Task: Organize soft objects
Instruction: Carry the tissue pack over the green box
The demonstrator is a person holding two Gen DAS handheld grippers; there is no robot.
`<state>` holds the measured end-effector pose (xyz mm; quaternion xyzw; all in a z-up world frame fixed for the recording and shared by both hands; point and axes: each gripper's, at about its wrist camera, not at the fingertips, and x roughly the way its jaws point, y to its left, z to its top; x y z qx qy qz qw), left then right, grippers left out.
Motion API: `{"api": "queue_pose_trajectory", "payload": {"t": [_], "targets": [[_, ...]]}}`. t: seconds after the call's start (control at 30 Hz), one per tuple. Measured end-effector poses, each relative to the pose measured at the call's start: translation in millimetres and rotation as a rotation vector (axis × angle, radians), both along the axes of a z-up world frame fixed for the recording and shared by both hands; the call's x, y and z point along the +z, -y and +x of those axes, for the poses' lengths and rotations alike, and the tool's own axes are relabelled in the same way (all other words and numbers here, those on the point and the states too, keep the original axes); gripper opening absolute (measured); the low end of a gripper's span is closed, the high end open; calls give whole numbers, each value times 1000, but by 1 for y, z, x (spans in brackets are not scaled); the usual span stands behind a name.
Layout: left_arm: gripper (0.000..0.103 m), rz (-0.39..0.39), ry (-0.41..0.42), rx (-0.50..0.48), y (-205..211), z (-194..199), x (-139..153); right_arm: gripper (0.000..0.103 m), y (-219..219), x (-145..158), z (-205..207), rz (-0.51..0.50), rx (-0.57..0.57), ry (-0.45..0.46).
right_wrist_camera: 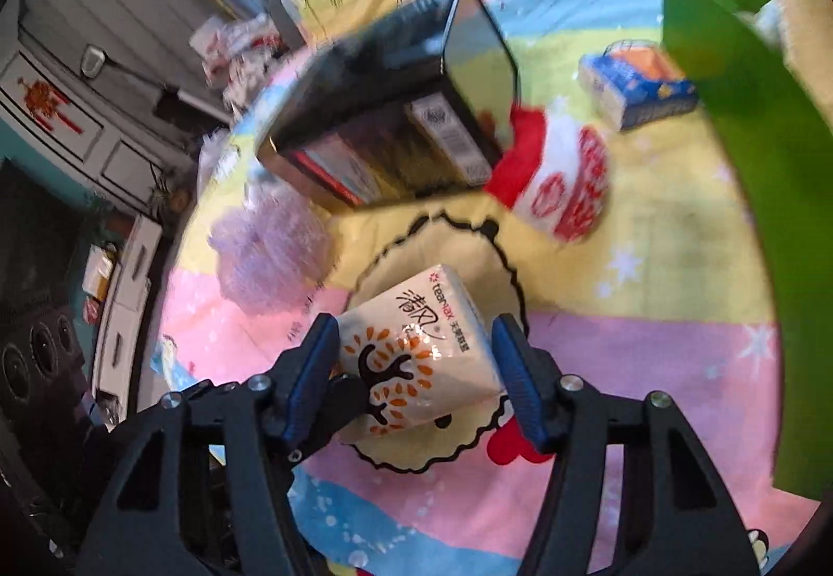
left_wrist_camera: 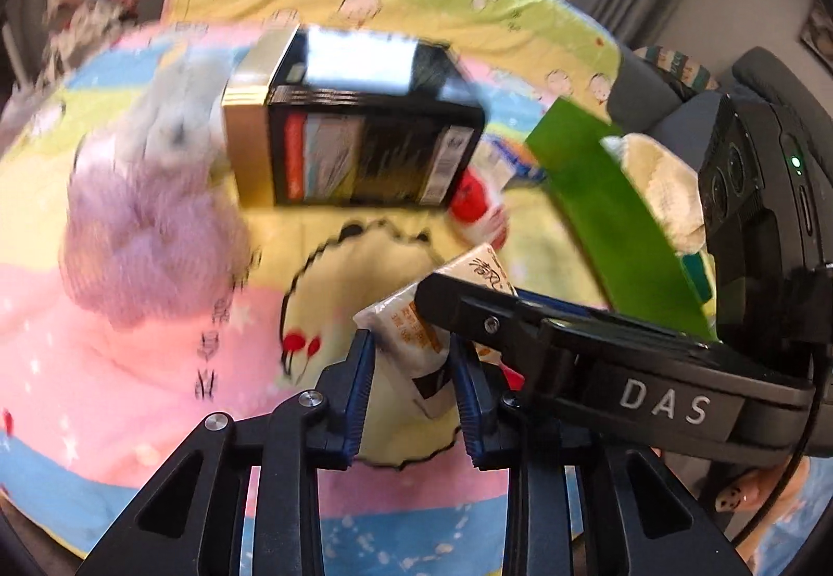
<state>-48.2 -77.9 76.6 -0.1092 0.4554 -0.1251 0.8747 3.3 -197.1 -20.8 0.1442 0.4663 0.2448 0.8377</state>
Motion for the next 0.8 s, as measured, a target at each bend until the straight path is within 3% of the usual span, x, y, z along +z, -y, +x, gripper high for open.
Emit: {"api": "queue_pose_trajectory", "payload": {"t": [0.47, 0.67, 0.8], "targets": [[30, 54, 306, -180, 89, 19, 98, 59, 87, 100, -25, 86, -273, 292], [30, 40, 340, -286, 134, 36, 94, 59, 132, 102, -30, 77, -417, 316], [30, 25, 324, -354, 161, 47, 81, 59, 155, 90, -29, 74, -499, 284]]}}
